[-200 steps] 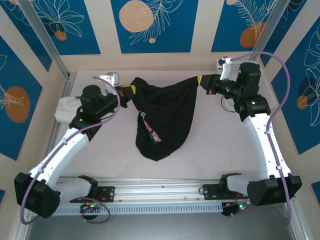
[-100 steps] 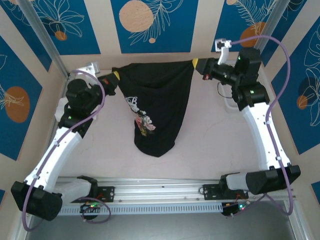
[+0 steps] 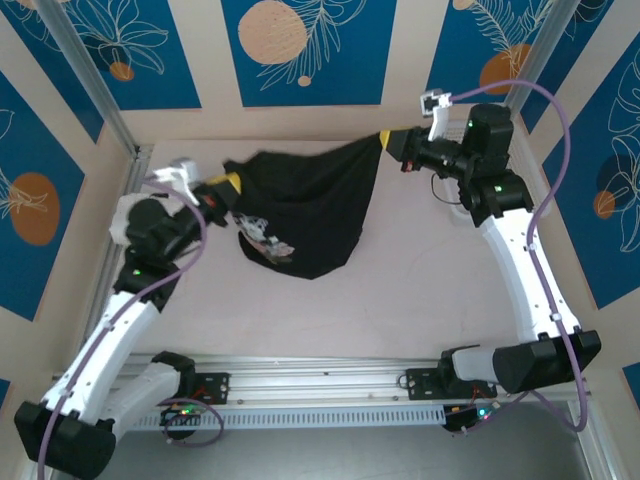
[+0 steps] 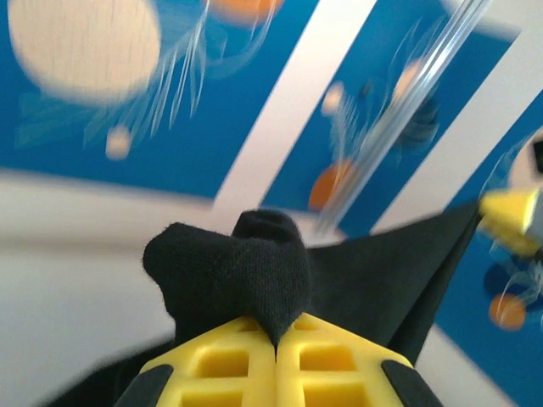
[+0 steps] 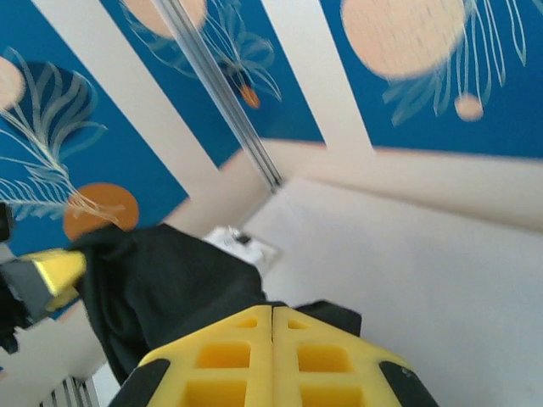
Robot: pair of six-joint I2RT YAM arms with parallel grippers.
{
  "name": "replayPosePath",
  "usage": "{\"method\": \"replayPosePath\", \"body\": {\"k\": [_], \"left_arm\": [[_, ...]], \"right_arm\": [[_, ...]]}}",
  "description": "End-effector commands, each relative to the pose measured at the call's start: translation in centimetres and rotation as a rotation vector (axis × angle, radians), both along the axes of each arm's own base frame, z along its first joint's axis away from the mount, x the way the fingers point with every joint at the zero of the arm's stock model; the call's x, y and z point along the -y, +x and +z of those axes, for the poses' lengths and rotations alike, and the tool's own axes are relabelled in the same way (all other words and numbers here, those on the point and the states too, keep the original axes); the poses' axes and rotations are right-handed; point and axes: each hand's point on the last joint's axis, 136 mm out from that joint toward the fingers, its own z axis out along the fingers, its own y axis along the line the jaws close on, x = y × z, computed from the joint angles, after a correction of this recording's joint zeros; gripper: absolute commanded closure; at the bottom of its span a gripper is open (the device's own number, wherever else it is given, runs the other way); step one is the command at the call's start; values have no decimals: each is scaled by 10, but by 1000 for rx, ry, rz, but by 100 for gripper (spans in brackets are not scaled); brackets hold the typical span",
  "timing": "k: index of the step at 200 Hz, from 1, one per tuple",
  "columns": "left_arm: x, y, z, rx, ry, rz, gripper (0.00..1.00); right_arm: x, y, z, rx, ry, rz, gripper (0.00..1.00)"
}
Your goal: Fold the inside-out t-shirt
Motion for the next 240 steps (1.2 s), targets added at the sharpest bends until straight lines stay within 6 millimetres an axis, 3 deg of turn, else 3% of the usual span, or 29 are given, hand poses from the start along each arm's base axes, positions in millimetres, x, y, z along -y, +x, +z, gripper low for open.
{"method": "replayPosePath", "body": {"k": [1, 27, 54, 89, 121, 150, 190, 211, 240], "left_arm": [[20, -15, -89, -212, 77, -96, 100], [26, -26, -154, -333, 221, -84, 99], [31, -31, -187, -393, 359, -70, 82], [40, -25, -176, -317, 416, -58, 50], [65, -19, -160, -240, 468, -139, 38], [97, -20, -159, -156, 605, -243, 35], [143, -39, -167, -32, 750, -403, 36], [156, -35, -175, -37, 778, -418, 38], [158, -14, -185, -73, 796, -333, 44]], "right_arm": [[0, -8, -32, -58, -55, 43, 100], [-8, -14, -61, -125, -57, 103, 100], [-17, -20, -89, -185, -74, 147, 100], [-28, -28, -112, -232, -90, 197, 100], [-30, -30, -116, -240, -95, 203, 100], [-31, -29, -118, -245, -95, 204, 100], [-31, -27, -119, -247, -101, 198, 100], [-31, -26, -119, -252, -99, 200, 100], [-31, -28, -119, -253, -100, 201, 100]]}}
